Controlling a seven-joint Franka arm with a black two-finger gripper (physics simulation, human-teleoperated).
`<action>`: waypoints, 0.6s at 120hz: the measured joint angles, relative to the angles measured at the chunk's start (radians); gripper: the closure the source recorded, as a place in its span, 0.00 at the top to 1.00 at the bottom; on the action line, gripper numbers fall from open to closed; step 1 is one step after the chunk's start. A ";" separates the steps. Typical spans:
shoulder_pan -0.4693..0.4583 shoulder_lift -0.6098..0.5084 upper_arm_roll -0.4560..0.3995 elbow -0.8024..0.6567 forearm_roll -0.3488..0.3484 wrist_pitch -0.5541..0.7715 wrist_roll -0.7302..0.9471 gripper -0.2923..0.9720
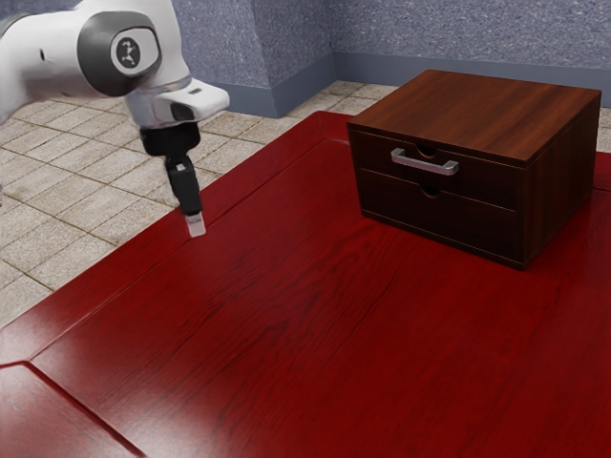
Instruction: Pull the drawer handle with one arm to open the drawer
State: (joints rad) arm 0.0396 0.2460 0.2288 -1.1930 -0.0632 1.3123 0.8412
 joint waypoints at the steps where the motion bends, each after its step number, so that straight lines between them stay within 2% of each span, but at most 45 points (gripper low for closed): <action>1: 0.000 0.000 0.000 -0.001 -0.001 0.000 -0.007 0.77; 22: 0.013 -0.003 0.003 0.001 -0.023 0.001 -0.142 0.77; 33: 0.007 -0.088 0.003 0.115 -0.026 -0.008 -0.190 0.77; 42: -0.017 -0.110 -0.003 0.136 -0.027 0.056 -0.190 0.77; 55: -0.059 -0.060 -0.035 0.131 -0.015 0.179 -0.158 0.77; 72: -0.067 -0.043 -0.041 0.130 -0.025 0.271 -0.098 0.77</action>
State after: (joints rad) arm -0.0274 0.2025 0.1876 -1.0633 -0.0886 1.5832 0.7433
